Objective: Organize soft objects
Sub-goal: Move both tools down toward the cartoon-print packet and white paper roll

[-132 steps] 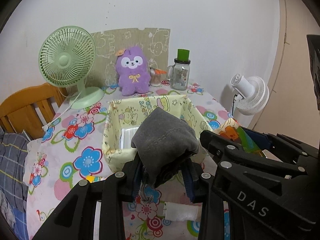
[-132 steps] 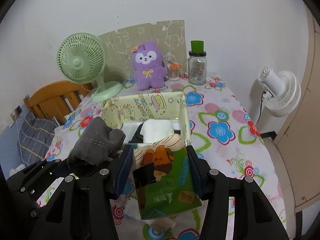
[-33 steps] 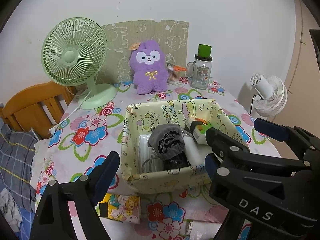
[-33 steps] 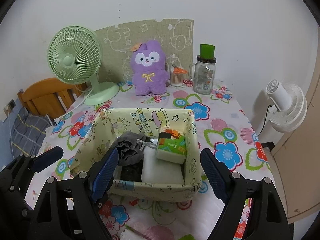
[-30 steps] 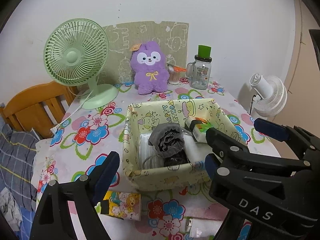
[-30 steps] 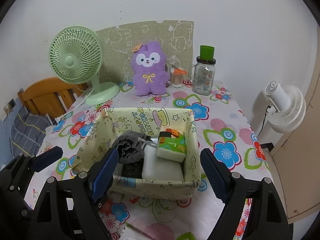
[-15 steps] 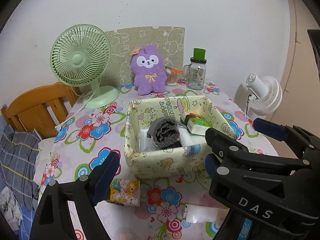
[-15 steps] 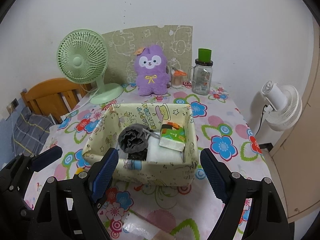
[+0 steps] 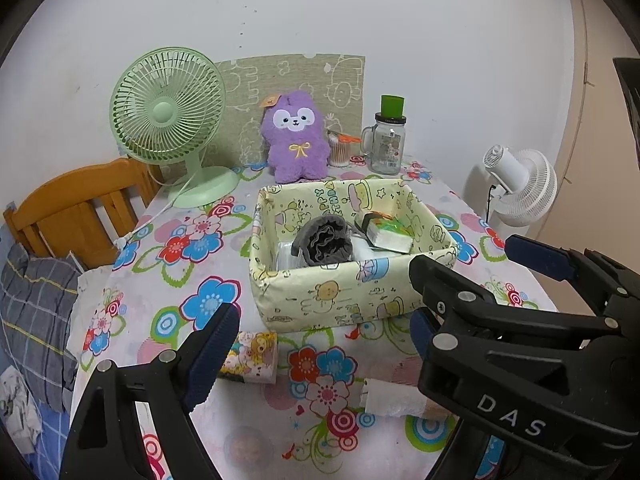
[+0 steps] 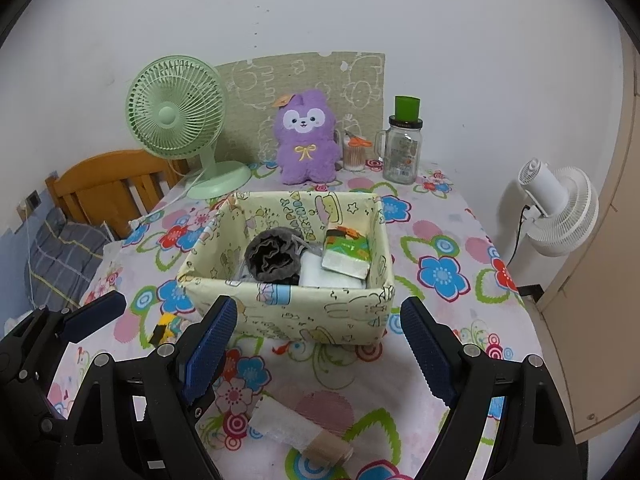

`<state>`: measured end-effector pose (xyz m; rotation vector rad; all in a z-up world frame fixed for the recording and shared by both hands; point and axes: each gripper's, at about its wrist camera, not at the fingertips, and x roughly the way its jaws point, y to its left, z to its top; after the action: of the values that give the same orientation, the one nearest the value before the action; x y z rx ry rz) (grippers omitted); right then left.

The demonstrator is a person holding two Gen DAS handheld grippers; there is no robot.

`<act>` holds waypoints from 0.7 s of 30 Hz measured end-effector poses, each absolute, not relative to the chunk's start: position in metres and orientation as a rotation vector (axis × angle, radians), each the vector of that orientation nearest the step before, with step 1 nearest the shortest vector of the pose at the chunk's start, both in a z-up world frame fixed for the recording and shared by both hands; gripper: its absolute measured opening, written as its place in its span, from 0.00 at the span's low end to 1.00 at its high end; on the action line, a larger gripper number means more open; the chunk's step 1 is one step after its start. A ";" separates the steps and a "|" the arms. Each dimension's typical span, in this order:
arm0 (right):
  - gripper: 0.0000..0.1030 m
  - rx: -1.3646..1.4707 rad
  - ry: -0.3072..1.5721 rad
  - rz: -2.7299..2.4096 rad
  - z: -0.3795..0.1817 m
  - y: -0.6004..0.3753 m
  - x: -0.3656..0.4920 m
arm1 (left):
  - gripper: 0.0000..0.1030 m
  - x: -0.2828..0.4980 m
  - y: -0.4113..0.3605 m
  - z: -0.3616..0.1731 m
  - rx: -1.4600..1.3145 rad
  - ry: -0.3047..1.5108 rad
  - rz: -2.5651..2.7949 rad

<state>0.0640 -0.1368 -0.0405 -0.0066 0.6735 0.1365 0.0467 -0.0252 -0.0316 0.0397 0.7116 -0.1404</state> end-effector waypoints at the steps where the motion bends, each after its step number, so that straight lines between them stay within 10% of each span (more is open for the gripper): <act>1: 0.83 -0.009 0.672 0.137 -0.041 -0.136 0.063 | 0.86 0.045 -0.025 -0.032 0.040 0.711 -0.140; 21: 0.83 -0.008 0.704 0.152 -0.066 -0.134 0.039 | 0.86 0.023 -0.022 -0.059 0.033 0.742 -0.160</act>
<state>0.0393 -0.1340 -0.0656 -0.0082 0.7042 0.1516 0.0233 -0.0222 -0.0592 0.0325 0.7416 -0.1601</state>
